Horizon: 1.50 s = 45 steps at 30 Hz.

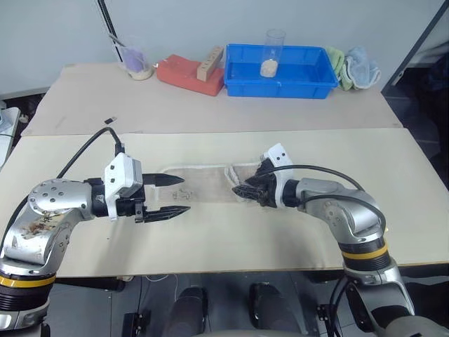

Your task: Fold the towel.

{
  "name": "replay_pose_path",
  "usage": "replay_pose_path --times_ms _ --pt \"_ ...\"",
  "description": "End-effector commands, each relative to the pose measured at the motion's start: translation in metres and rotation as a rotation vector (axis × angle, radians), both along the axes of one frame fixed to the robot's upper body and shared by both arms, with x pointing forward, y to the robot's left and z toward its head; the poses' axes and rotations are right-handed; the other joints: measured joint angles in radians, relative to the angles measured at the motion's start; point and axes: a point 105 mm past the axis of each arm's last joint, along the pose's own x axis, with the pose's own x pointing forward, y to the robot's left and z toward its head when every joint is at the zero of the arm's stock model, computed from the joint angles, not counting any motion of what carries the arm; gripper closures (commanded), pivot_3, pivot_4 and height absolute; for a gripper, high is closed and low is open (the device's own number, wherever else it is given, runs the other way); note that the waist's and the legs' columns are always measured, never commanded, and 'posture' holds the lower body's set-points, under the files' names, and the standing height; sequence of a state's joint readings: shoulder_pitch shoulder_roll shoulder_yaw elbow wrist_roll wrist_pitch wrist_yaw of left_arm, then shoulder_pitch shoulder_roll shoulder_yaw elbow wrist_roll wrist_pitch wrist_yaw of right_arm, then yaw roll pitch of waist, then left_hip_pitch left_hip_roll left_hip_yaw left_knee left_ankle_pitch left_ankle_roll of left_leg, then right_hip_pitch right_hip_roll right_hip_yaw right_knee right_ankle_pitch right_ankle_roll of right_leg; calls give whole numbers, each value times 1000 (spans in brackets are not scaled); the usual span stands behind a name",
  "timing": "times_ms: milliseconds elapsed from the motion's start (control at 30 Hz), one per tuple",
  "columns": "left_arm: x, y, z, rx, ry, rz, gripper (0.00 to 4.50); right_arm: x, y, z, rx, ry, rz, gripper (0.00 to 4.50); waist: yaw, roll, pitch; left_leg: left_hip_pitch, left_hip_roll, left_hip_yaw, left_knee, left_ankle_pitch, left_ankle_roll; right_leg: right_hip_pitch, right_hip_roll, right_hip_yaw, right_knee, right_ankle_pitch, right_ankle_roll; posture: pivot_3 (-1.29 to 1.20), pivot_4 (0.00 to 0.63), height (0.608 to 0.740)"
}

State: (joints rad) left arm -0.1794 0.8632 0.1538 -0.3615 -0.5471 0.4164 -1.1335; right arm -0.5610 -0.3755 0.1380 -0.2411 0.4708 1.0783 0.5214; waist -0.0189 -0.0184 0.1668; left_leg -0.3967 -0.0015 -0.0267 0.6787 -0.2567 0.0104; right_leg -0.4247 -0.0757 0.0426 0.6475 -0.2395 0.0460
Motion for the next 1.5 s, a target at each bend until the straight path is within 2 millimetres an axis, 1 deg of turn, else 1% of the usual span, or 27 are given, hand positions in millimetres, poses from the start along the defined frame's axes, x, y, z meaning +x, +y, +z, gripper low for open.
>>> replay_pose_path --times_ms 33,100,133,200,367,433,533,667,833,900,1033,1133,1300,1333,1400,1467,1500 --pt "5 6 3 -98 -59 168 1189 -6 5 37 26 -139 100 429 -2 0 0 0 0 0 0 0 0 0 0 0 0 0 0 0 150 740" --pt "8 12 -1 -232 -20 336 1189 -7 2 43 -27 -203 134 429 0 0 0 0 0 0 0 0 0 0 -1 0 0 0 0 0 150 740" --pt "5 13 -7 -261 -7 383 1189 -7 1 46 -54 -241 159 429 1 0 0 0 0 0 0 0 0 0 -1 0 -1 0 0 0 150 740" --pt "0 18 -20 -336 26 540 1189 -9 0 50 -98 -307 214 429 1 -2 -1 0 0 0 0 0 0 0 -2 0 0 0 0 0 150 740" --pt "-3 39 -44 -459 89 916 1189 -11 2 58 -125 -379 304 429 6 -2 -1 1 1 -1 0 0 0 1 -1 0 0 0 0 0 150 740" --pt "-5 41 -53 -511 155 1004 1189 -11 2 62 -127 -391 336 429 8 -2 -1 1 0 -1 0 0 0 2 -1 0 0 1 -1 0 150 740" --pt "-5 38 -59 -574 227 1067 1189 -13 2 66 -127 -401 381 429 8 -3 -2 2 0 -1 0 0 0 3 -2 0 0 1 -1 0 150 740" --pt "3 19 -74 -612 387 1093 1189 -23 2 74 -121 -398 499 429 10 -3 -2 2 0 -1 0 0 0 3 -2 0 -1 1 -1 0 150 740" --pt "12 15 -85 -661 510 1194 1189 -26 -4 80 -135 -396 552 429 7 -4 -2 2 -1 -1 0 0 0 3 -1 0 -1 1 -1 0 150 740" --pt "16 12 -85 -676 525 1209 1189 -26 -7 81 -144 -396 558 429 7 -4 -2 2 -1 -1 0 0 0 3 -1 0 -1 1 -1 0 150 740" --pt "25 14 -88 -719 556 1286 1189 -30 -13 83 -157 -393 582 429 11 -4 -2 2 -1 -1 0 0 -1 3 -2 0 -1 1 -1 0 150 740" --pt "31 16 -85 -750 544 1319 1981 -31 -16 86 -164 -402 592 377 10 -4 -2 2 -1 -1 0 0 -1 3 -1 0 -1 1 -1 0 150 740" --pt "36 19 -85 -762 535 1353 4319 -29 -21 87 -176 -411 577 377 10 -4 -2 2 -1 -1 0 0 -1 3 -1 0 -2 1 -1 0 150 740" --pt "37 20 -83 -754 515 1345 4451 -29 -22 87 -178 -412 572 377 10 -4 -2 2 -1 -1 0 0 -1 3 -1 0 -2 1 -1 0 150 740" --pt "39 20 -77 -737 471 1326 4451 -28 -24 88 -182 -411 564 377 10 -4 -2 2 -1 -1 0 0 -1 3 -1 0 -2 1 -1 0 150 740" --pt "42 20 -65 -678 376 1271 4451 -28 -29 88 -190 -409 551 377 10 -4 -2 2 -1 -1 0 0 -1 3 -1 0 -2 1 -1 0 150 740" --pt "45 18 -56 -642 312 1224 4451 -28 -32 88 -196 -405 541 377 11 -4 -2 2 -1 -1 0 0 -1 3 -1 0 -2 1 -1 0 150 740"
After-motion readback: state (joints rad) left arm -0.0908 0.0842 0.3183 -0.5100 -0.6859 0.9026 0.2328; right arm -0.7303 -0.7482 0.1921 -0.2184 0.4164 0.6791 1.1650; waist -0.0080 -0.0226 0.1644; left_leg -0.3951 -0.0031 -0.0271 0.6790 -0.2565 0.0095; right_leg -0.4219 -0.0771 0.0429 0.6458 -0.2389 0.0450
